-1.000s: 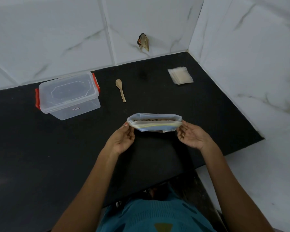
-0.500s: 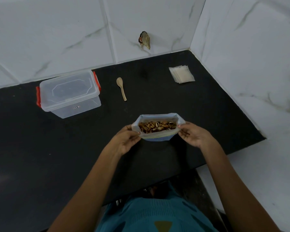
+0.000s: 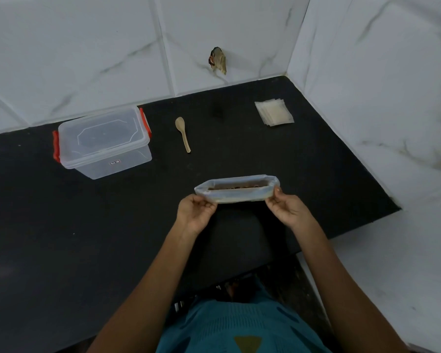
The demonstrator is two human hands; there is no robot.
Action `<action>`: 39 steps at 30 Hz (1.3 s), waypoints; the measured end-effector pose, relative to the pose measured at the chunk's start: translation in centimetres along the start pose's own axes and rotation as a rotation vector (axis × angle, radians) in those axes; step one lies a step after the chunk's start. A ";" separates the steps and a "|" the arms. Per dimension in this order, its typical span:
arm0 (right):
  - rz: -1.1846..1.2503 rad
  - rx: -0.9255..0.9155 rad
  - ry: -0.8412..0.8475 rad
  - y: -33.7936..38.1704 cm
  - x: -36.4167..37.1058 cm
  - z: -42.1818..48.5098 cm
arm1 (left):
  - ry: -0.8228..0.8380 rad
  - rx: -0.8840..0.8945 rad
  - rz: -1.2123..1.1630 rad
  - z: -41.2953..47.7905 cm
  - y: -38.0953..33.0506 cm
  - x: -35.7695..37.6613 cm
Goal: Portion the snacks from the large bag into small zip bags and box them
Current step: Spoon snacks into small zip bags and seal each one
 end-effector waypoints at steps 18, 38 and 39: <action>-0.627 -0.044 -0.045 1.2 -1.3 -0.7 | -0.175 0.383 1.113 0.2 -3.3 -1.3; -1.663 -1.027 -0.327 5.5 2.5 -4.1 | 0.114 1.163 2.235 -3.8 -1.8 4.8; -1.727 -1.077 -0.318 5.4 2.9 -4.3 | 0.164 1.177 2.254 -4.0 -1.6 5.1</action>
Point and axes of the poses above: each hand's wrist, its own z-axis towards the middle knuckle, its own x-axis out of the palm, y = z × x, the point moved 7 cm from there along z, towards the middle knuckle, and after that the axes turned 6 degrees about -z, right-handed, at the moved point
